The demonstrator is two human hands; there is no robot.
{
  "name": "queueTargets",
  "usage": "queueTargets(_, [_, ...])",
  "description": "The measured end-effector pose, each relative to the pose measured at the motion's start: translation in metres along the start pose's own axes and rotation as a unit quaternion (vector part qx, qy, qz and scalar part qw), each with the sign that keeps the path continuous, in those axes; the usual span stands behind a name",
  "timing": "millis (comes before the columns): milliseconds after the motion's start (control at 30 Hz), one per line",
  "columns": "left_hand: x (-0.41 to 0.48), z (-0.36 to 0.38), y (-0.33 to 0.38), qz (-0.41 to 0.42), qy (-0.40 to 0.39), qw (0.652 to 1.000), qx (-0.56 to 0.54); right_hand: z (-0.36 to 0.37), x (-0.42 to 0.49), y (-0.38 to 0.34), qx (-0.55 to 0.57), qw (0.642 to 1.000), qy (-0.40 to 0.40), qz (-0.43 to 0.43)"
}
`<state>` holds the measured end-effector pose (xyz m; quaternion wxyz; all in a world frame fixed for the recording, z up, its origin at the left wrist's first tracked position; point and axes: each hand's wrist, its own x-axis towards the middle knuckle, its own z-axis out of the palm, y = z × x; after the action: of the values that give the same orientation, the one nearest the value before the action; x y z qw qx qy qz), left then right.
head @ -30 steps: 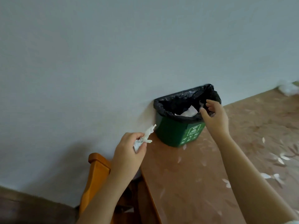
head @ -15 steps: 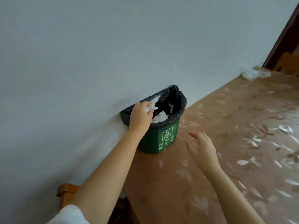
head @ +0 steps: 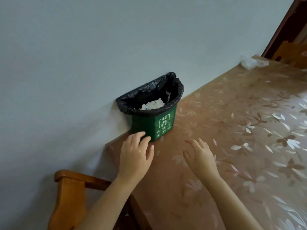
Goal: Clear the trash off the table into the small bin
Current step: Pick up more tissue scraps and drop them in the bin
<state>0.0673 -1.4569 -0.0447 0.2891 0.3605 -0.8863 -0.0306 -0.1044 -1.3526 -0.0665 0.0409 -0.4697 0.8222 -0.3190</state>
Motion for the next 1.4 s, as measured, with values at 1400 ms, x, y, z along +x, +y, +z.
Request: queueTargets(1400, [-0.406, -0.091, 0.374, 0.362, -0.285, 0.85, -0.256, -0.214, -0.644, 0.068, -0.198, 0.862, 0.258, 0.389])
